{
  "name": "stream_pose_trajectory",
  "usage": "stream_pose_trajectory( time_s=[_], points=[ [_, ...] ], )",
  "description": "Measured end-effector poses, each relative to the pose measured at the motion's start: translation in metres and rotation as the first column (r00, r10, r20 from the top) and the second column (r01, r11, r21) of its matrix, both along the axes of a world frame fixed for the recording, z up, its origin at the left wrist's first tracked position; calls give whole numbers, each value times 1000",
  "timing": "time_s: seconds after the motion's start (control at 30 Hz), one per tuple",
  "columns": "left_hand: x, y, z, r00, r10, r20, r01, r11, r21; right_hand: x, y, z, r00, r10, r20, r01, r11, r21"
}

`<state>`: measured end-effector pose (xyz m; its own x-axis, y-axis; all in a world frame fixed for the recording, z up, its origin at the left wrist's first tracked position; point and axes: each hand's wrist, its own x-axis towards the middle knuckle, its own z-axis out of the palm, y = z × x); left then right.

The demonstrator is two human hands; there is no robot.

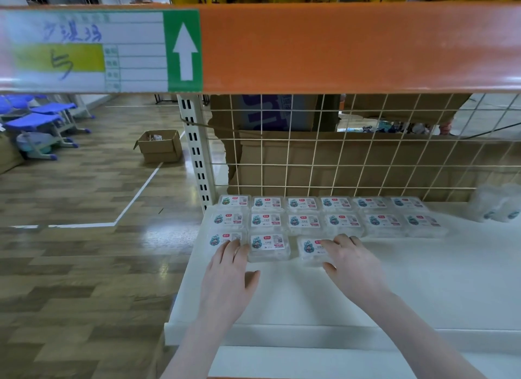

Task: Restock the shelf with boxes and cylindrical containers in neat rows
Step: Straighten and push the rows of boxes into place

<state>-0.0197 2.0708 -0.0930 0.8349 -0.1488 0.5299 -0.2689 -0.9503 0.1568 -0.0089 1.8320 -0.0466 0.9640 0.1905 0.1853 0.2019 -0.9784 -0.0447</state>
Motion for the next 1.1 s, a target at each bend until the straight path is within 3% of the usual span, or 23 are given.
stream_pose_trajectory(
  time_s=[0.23, 0.67, 1.1],
  points=[
    [1, 0, -2, 999, 16, -29, -16, 1000, -17, 7, 7, -1, 1000, 10, 3, -10, 1000, 22],
    [1, -3, 1, 999, 49, -1, -49, 998, 42, 12, 12, -15, 981, 7, 194, -18, 998, 53],
    [1, -5, 4, 997, 36, -69, -35, 999, 8, 9, 15, -21, 966, -20, 258, 2, 997, 72]
  ],
)
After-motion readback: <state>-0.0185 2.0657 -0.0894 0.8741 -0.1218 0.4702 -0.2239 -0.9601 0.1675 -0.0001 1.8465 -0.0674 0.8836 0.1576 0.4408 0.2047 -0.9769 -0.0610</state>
